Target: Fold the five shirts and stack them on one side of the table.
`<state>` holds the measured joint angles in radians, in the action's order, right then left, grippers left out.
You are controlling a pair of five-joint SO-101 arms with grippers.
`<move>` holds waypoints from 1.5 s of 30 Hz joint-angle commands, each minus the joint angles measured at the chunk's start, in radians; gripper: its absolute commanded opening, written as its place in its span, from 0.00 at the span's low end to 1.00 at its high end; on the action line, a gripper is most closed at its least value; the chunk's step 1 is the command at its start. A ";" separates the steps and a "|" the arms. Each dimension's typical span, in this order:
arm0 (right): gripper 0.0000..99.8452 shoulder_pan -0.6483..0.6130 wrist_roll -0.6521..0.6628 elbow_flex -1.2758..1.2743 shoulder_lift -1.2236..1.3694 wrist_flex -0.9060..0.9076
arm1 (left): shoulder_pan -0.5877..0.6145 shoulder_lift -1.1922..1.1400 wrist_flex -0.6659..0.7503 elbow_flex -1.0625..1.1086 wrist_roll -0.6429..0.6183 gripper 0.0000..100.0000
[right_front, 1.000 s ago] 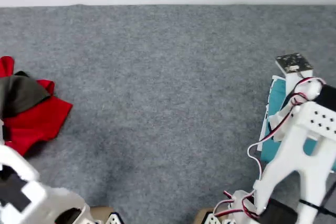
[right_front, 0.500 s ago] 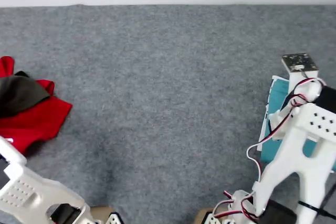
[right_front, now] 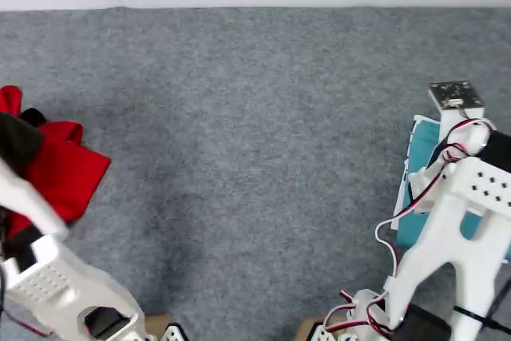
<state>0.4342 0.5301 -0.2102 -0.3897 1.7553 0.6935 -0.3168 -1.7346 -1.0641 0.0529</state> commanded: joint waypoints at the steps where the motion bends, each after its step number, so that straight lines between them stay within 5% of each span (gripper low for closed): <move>1: 0.01 -0.008 -0.011 0.005 -0.042 0.042 | -0.193 0.124 -0.020 -0.064 -0.020 0.00; 8: 0.01 -0.008 -0.011 0.005 -0.042 0.042 | -0.555 0.212 -0.020 -0.064 -0.017 0.00; 19: 0.01 -0.010 -0.011 0.005 -0.042 0.042 | -0.941 0.229 -0.020 0.122 0.026 0.00; 27: 0.01 -0.010 -0.011 0.005 -0.038 0.042 | -1.076 0.224 0.107 0.361 0.023 0.00; 37: 0.01 -0.007 -0.011 0.005 -0.041 0.042 | -1.330 0.236 0.173 0.331 0.020 0.00; 45: 0.01 -0.005 -0.011 0.003 -0.041 0.044 | -1.310 0.224 0.161 0.173 0.018 0.00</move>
<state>0.4342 0.5301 -0.2117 -0.3897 1.7553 -0.6398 -0.1235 -1.5796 -0.8462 0.0683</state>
